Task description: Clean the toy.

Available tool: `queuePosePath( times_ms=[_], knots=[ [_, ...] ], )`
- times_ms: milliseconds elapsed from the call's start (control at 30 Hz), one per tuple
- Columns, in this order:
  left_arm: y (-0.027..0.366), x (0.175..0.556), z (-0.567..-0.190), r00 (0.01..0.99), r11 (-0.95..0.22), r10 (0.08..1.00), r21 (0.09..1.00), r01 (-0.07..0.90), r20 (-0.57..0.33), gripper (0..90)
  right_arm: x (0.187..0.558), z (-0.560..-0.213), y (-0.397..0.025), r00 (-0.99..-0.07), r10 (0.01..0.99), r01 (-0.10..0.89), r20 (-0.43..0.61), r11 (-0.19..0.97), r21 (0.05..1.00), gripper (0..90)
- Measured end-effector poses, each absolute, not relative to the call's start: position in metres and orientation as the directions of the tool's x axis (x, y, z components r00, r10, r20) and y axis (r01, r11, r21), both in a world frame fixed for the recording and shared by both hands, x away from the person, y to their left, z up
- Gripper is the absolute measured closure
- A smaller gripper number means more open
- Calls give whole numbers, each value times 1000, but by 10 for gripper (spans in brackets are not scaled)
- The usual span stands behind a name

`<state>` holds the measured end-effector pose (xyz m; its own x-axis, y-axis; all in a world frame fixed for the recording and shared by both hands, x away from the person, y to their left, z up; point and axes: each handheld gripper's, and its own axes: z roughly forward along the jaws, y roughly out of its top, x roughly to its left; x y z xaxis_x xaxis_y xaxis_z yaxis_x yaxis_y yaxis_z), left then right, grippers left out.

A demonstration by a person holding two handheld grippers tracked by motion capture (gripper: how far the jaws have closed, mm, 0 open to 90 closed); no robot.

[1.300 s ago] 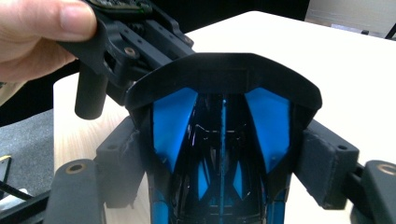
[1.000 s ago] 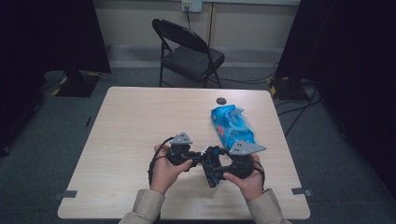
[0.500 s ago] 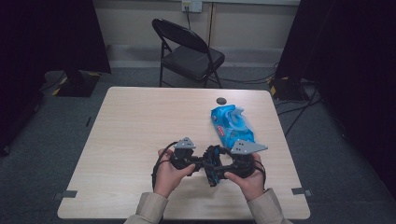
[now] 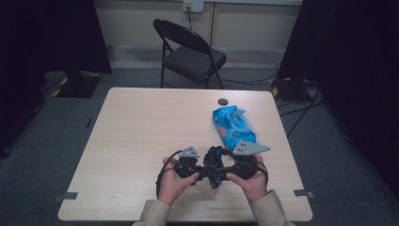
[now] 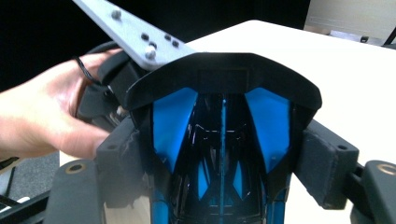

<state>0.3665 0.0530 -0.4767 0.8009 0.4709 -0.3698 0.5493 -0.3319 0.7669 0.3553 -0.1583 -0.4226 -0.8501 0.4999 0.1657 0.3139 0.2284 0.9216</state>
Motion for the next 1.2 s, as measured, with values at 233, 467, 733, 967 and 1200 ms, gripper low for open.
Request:
queuePosePath(
  times_ms=[233,467,733,967,1200],
  knots=[
    [51,364,-483,800,-338,469,762,553,-373,816,356,-423,-159,-848,501,316,170,221,923,258],
    [49,362,-486,806,-352,465,758,549,-367,816,356,-422,-161,-846,505,319,174,217,923,258],
    [49,357,-489,812,-374,453,748,548,-369,815,358,-422,-166,-835,518,327,185,196,925,258],
    [60,355,-490,810,-380,459,744,550,-364,814,360,-421,-174,-821,537,334,196,174,926,258],
    [80,353,-490,795,-361,487,745,561,-363,814,362,-420,-185,-805,559,339,197,161,927,258]
  ],
)
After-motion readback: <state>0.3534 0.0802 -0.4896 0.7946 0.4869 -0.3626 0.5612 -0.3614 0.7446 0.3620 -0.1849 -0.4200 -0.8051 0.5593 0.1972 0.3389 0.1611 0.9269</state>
